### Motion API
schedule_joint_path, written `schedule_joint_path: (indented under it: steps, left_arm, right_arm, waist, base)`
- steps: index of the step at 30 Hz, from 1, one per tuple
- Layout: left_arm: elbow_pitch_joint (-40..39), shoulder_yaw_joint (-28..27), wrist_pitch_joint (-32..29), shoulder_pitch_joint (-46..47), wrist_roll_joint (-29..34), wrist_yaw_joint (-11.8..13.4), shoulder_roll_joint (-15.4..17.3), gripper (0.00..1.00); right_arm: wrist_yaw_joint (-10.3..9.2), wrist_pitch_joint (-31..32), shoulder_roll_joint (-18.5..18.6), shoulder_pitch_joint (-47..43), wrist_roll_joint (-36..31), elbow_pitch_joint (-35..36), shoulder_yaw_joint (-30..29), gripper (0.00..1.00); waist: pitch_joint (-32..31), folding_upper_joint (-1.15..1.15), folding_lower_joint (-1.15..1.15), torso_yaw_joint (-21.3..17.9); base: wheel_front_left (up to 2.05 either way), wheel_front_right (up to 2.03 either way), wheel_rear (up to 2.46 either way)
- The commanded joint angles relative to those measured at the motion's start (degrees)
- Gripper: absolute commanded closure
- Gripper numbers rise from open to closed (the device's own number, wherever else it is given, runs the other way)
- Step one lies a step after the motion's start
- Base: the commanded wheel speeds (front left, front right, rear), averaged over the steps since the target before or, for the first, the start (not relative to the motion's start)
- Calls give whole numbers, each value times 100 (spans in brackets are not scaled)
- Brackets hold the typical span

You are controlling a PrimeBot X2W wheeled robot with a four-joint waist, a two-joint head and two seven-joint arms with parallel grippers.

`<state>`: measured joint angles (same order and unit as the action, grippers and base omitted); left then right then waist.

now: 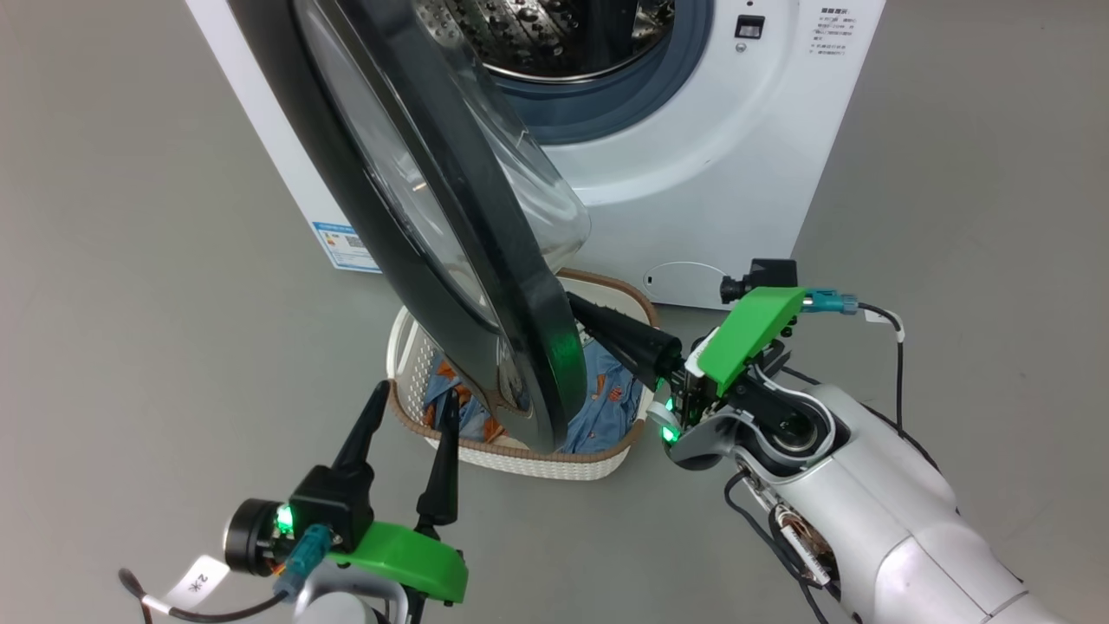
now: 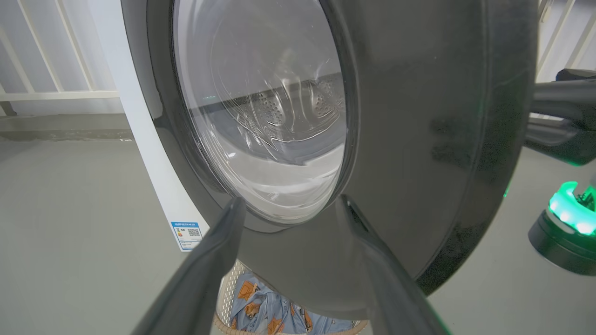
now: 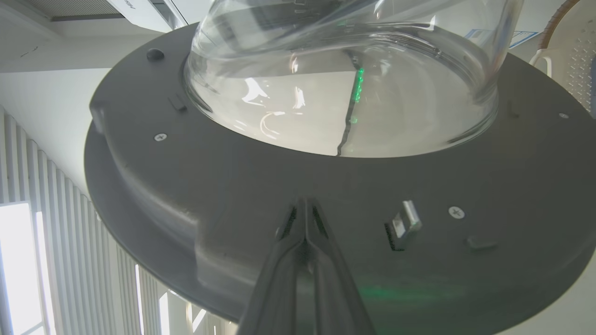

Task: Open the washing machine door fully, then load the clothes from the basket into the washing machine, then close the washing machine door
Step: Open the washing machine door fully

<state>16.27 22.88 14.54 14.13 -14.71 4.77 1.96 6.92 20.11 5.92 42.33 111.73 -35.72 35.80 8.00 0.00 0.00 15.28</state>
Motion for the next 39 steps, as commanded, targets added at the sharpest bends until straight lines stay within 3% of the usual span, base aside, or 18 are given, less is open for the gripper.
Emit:
schedule_joint_path:
  steps: [1,9,18,19,20,21,22,23,30,37,39]
  left_arm:
    - [-118,-204,46,20,71,-24,92,0]
    - [-105,-236,46,38,67,-19,92,0]
    - [-35,-248,46,18,163,-87,92,0]
    - [-25,-256,46,6,168,-89,92,0]
    - [-25,-256,46,6,168,-89,92,0]
    - [-13,-263,46,-4,171,-92,92,0]
    - [-2,-272,46,-12,173,-94,92,0]
    - [7,-279,46,-14,172,-97,92,0]
    - [93,-423,46,-93,217,-138,92,0]
    - [123,-620,46,-245,249,-196,106,0]
    - [123,-687,46,-288,245,-206,108,0]
  right_arm:
    - [57,-92,-76,63,107,206,57,100]
    - [57,-597,322,-350,543,957,-177,100]
    - [57,-1548,1020,-1370,334,2524,-562,100]
    - [57,-1674,1082,-1509,273,2683,-608,73]
    - [57,-1674,1082,-1509,273,2683,-608,73]
    - [57,-1817,1141,-1647,190,2821,-653,52]
    - [57,-1940,1172,-1787,145,2957,-699,4]
    - [57,-2053,1211,-1917,87,3088,-741,0]
    - [57,-2965,1397,-2655,-548,3489,-934,0]
    - [57,-3478,1477,-3260,-1543,3147,-1295,0]
    - [57,-3503,1508,-3421,-2182,2908,-1576,0]
  waist:
    - [3,0,0,-13]
    - [-32,0,0,-77]
    - [-162,0,0,-258]
    - [-182,0,0,-284]
    - [-182,0,0,-284]
    - [-204,0,0,-306]
    - [-224,0,0,-328]
    - [-241,0,0,-348]
    - [-401,0,0,-529]
    - [-577,0,0,-692]
    - [-618,0,0,-741]
  base:
    - [0,0,0]
    - [0,0,0]
    - [0,0,0]
    - [0,0,0]
    - [0,0,0]
    - [0,0,0]
    - [0,0,0]
    - [0,0,0]
    - [0,0,0]
    - [0,0,0]
    - [0,0,0]
